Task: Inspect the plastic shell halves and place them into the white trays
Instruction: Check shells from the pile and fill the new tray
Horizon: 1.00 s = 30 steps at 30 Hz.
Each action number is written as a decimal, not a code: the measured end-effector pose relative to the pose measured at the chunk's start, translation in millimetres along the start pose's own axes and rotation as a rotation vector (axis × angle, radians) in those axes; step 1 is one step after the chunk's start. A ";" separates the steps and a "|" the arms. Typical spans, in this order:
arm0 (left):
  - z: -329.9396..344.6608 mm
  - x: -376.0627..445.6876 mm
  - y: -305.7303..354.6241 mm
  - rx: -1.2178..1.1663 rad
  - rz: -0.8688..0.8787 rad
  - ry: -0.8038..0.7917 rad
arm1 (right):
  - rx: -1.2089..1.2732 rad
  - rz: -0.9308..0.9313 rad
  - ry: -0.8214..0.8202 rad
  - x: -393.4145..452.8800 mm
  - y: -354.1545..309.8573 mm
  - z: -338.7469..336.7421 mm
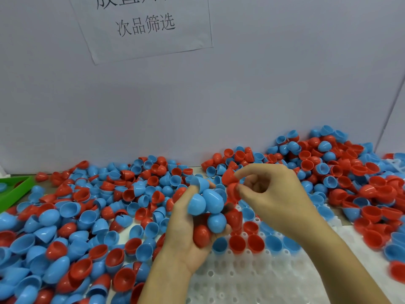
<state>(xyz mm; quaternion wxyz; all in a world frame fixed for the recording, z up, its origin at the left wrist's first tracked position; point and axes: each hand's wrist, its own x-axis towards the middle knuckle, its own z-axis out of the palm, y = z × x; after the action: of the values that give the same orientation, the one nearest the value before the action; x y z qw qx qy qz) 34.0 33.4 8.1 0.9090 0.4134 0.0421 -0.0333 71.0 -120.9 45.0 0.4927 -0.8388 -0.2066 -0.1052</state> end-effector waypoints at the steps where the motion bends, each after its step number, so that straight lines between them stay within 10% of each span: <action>1: -0.7 0.1 0.2 -0.005 0.002 0.010 | 0.068 0.035 0.001 0.2 -0.5 -3.5; 14: 4.1 -0.5 -1.1 0.097 0.008 -0.026 | 0.071 0.202 -0.191 -2.0 -4.3 -1.1; 30: 5.2 0.2 -0.2 0.140 -0.010 0.001 | 0.126 0.364 -0.041 1.0 -10.4 -23.8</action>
<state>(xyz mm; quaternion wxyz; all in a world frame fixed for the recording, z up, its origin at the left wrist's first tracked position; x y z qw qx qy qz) 34.4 29.3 11.4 0.8776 0.4757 0.0421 -0.0408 67.8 -136.9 65.3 0.5509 -0.8317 -0.0680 0.0160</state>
